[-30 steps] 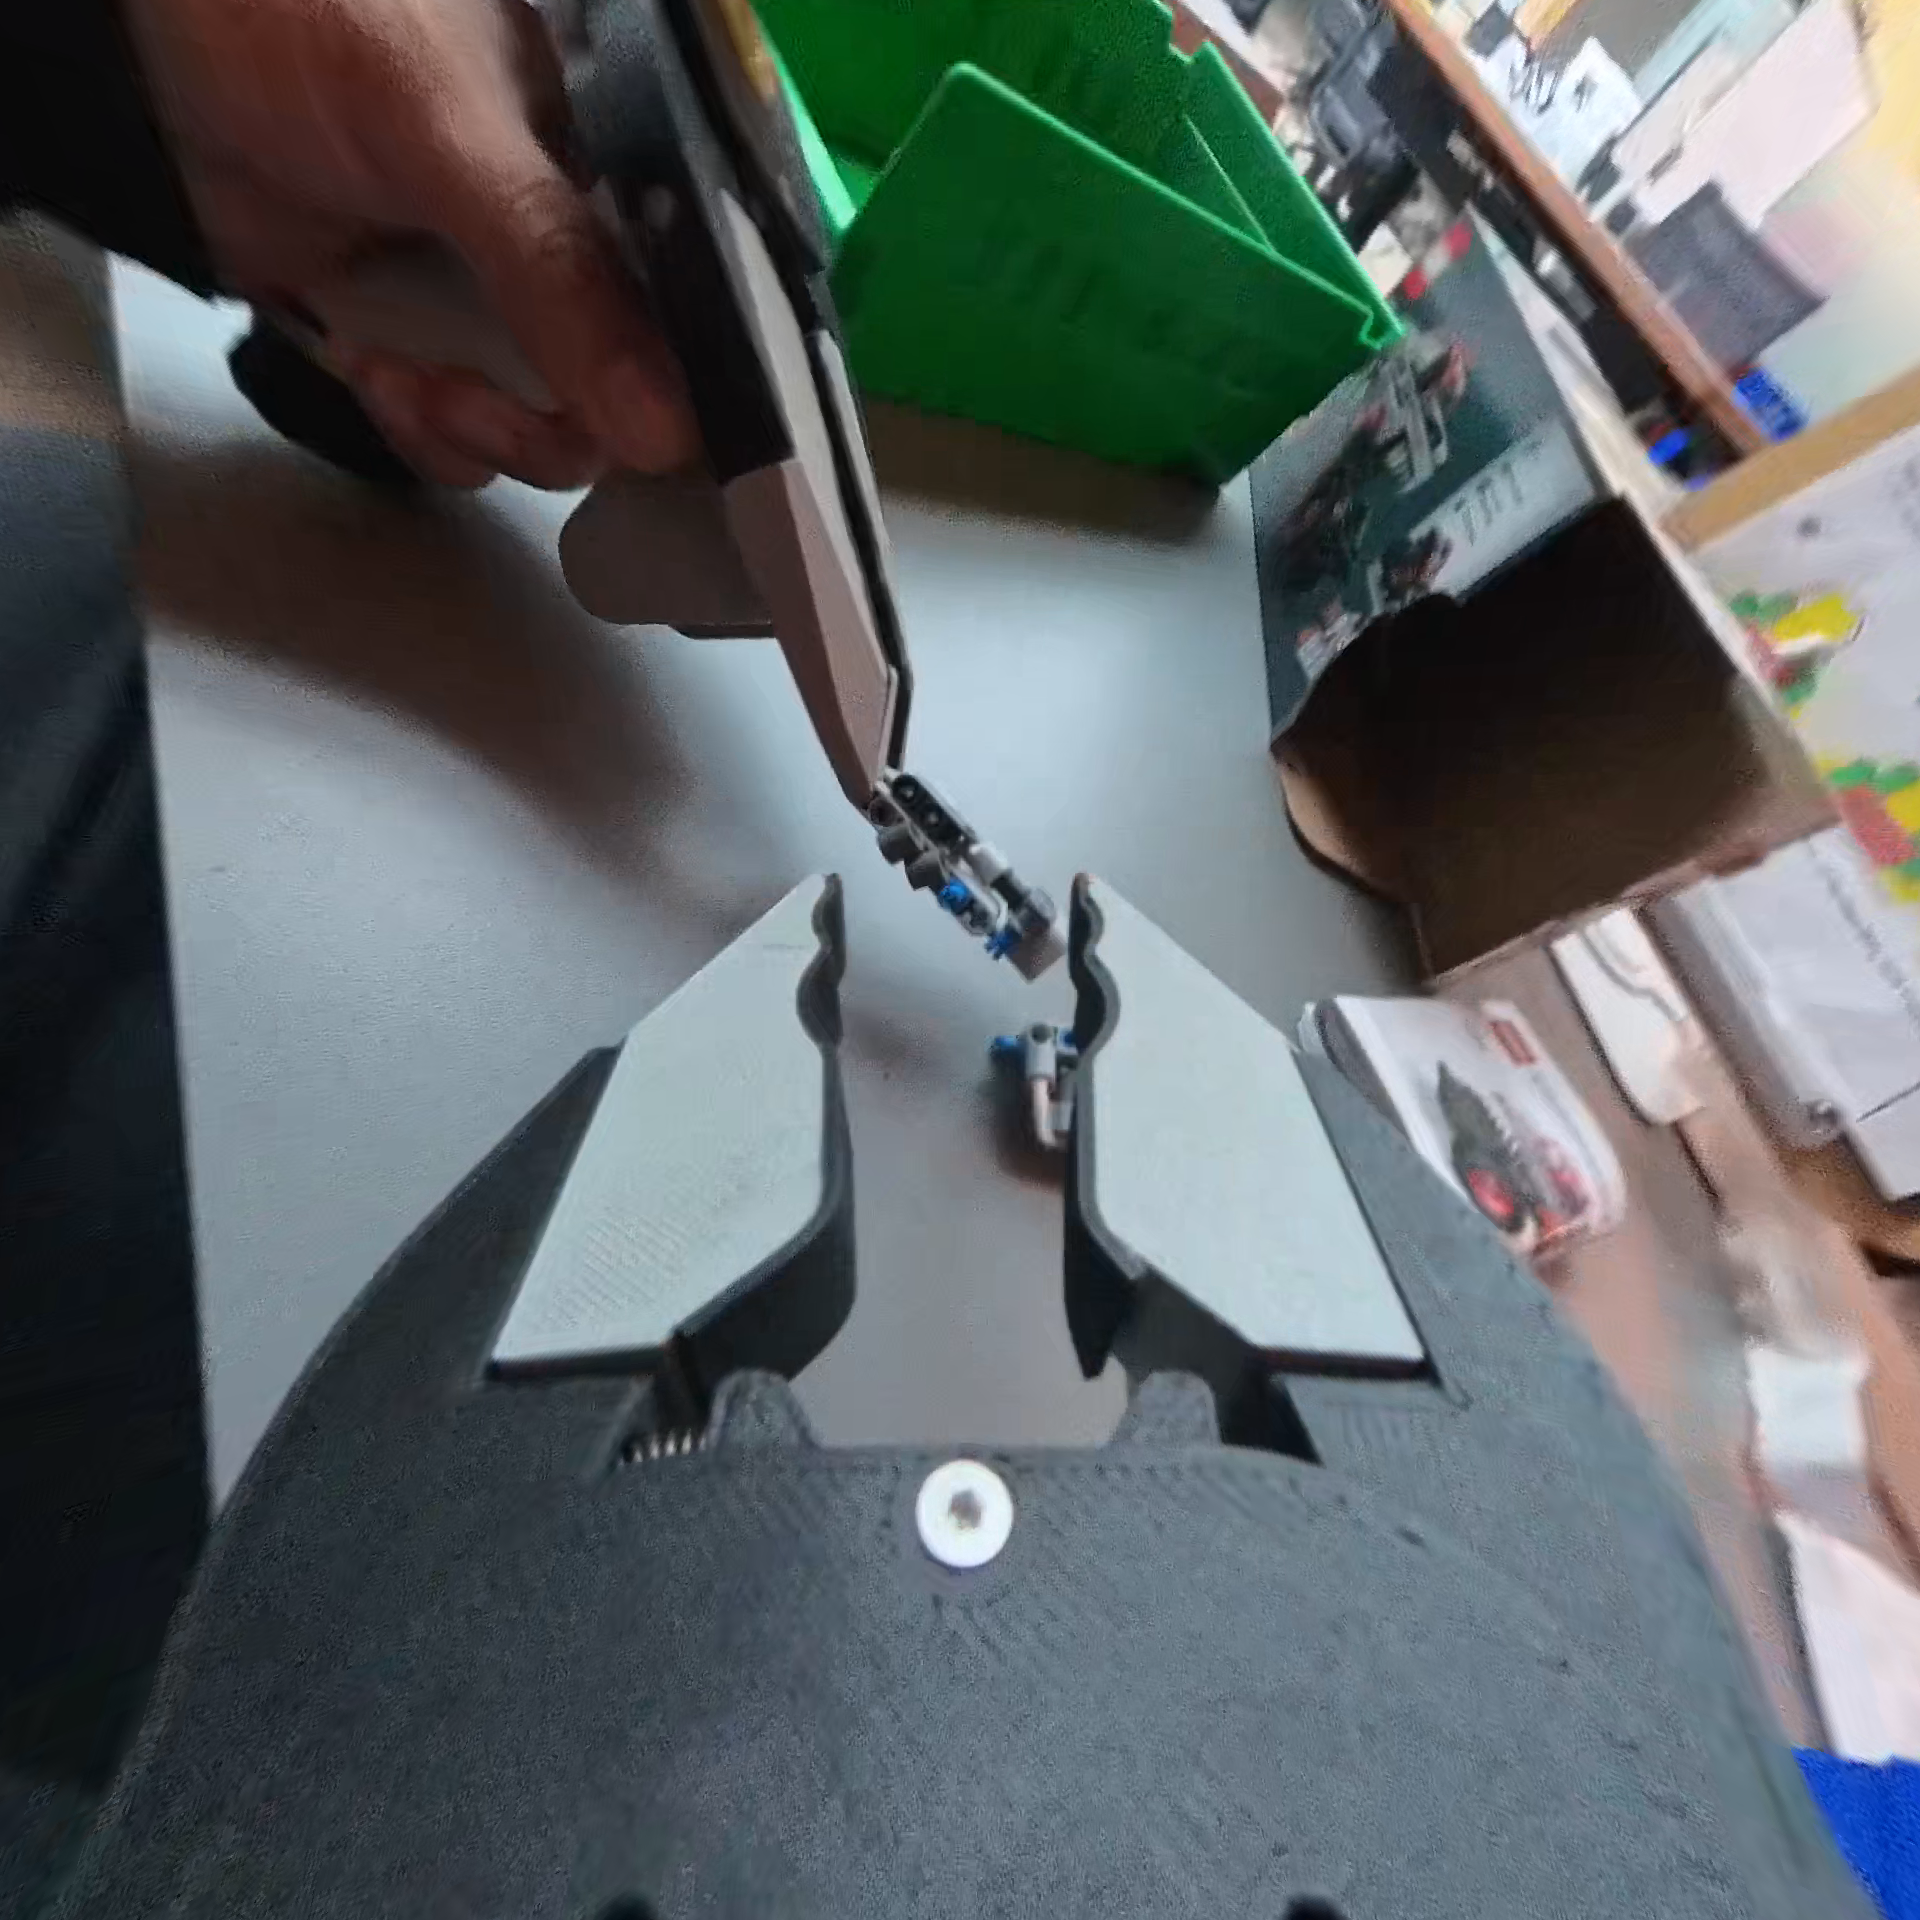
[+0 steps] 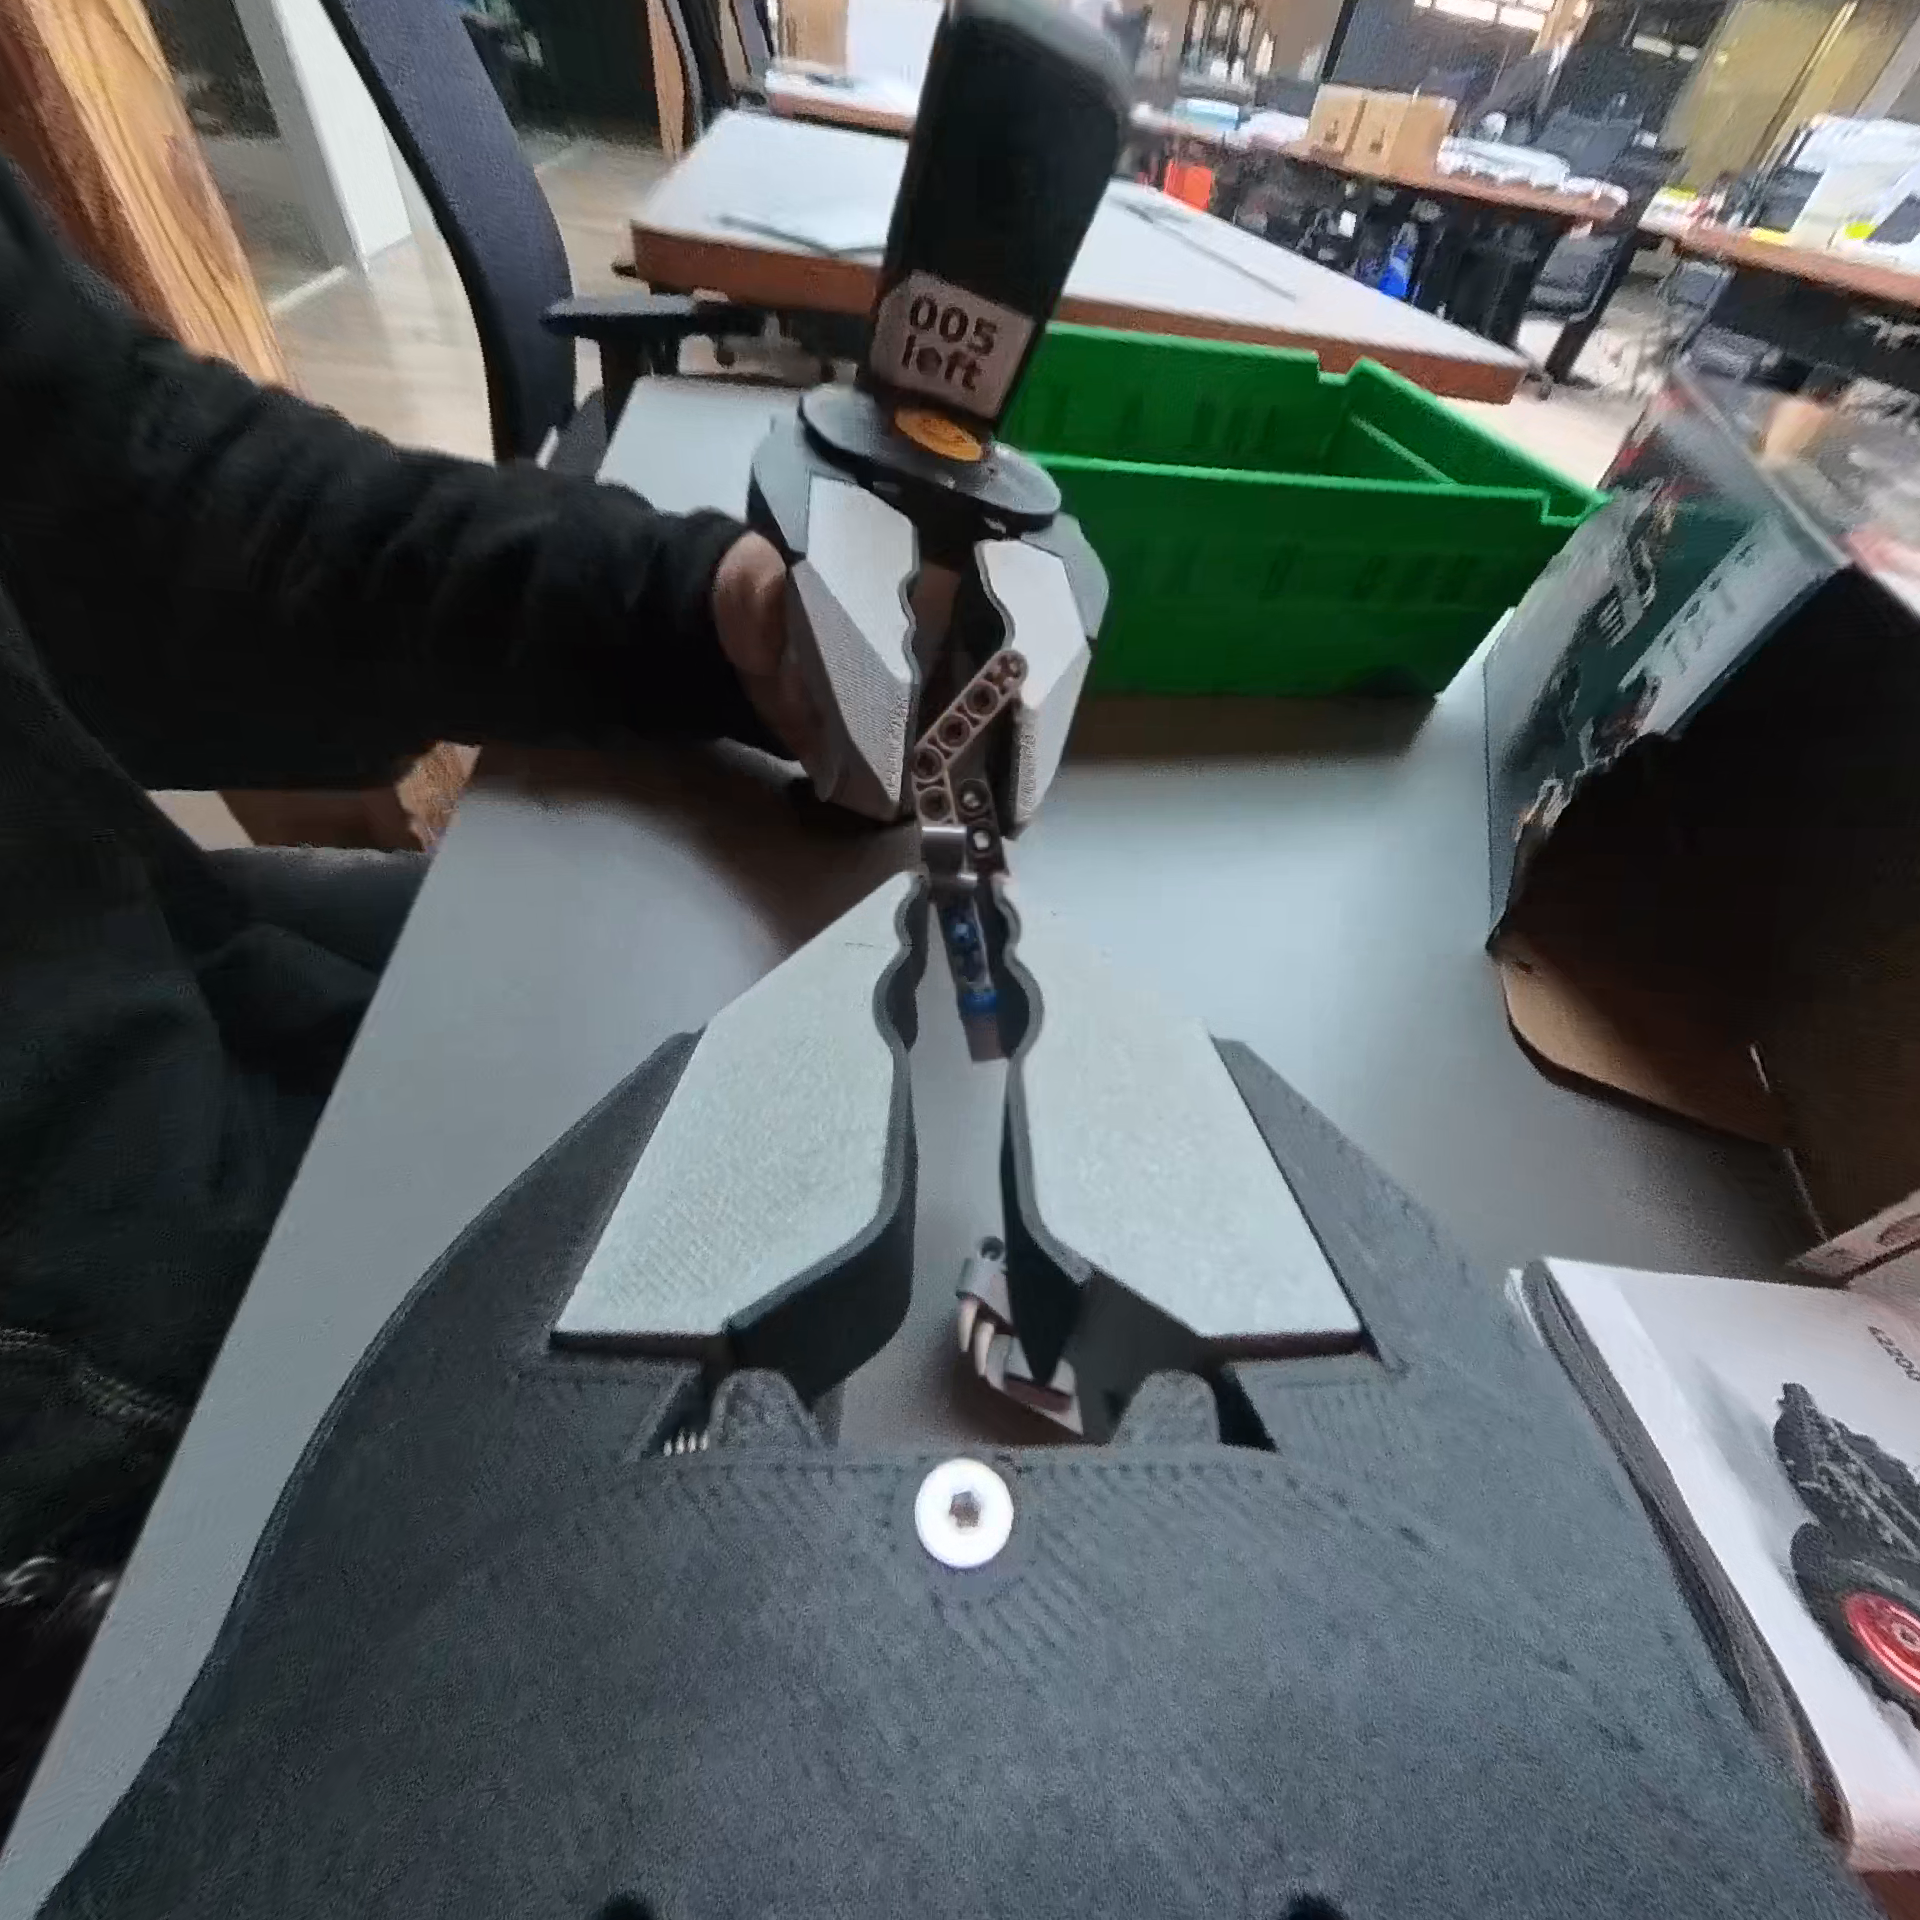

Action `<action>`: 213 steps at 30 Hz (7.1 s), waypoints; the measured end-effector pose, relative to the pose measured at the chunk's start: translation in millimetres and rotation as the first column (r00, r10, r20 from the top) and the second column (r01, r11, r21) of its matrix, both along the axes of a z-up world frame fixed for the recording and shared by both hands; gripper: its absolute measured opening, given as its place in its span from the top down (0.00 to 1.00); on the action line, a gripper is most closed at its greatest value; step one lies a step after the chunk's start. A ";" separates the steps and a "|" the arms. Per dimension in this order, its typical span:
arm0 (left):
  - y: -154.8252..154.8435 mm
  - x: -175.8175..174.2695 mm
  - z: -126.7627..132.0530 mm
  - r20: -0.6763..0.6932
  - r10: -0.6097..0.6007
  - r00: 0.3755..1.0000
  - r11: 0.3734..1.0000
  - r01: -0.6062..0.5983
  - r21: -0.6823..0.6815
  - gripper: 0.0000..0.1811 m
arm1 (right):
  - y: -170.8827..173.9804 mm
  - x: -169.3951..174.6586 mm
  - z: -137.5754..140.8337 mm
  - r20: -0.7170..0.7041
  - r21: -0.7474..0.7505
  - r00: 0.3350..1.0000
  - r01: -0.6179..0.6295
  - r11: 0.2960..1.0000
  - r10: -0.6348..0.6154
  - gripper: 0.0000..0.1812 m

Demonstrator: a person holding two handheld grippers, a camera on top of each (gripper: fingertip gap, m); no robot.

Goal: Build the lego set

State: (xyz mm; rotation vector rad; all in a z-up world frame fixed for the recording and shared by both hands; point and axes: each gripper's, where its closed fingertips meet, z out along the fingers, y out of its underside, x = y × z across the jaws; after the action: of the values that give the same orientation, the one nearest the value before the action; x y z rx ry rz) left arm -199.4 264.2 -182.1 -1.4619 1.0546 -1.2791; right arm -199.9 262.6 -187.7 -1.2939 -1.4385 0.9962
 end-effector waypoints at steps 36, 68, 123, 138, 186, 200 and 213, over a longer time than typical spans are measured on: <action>-51.9 23.0 50.7 0.313 -0.200 0.929 0.974 0.154 0.167 0.91 | -51.4 21.9 48.4 -0.119 0.249 0.980 -0.128 0.960 0.161 0.98; -60.8 20.5 62.6 0.392 -0.233 0.890 0.969 0.179 0.169 0.91 | -62.1 20.2 64.6 -0.226 0.152 0.961 -0.129 0.980 0.161 0.97; -3.1 47.4 -22.9 -0.211 -0.018 0.977 0.959 -0.042 -0.279 0.86 | 7.2 38.8 -13.1 -0.020 -0.475 0.997 0.061 0.878 -0.080 0.93; 0.1 42.0 -22.8 -0.212 -0.057 0.976 0.928 -0.027 -0.372 0.92 | 1.7 38.5 -15.4 -0.026 -0.535 0.999 0.005 0.845 -0.023 0.97; 3.4 41.9 -40.5 -0.301 -0.111 0.947 0.971 0.039 -0.234 0.93 | 4.7 40.7 -31.2 0.313 -0.412 0.932 -0.043 0.910 0.185 0.97; 2.7 39.5 -37.9 -0.300 -0.133 0.945 0.940 0.025 -0.341 0.93 | 2.7 38.2 -30.3 0.255 -0.413 0.948 -0.070 0.908 0.189 0.97; 14.2 26.1 -33.9 -0.282 -0.095 0.955 0.949 0.002 -0.314 0.93 | -4.4 58.5 -86.4 0.634 -0.247 0.724 -0.145 0.958 0.273 0.97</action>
State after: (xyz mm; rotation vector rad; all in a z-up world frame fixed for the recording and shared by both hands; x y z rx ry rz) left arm -173.3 278.4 -216.0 -1.9233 1.1223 -1.3351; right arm -141.4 258.1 -274.2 -1.7625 -2.1177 0.8534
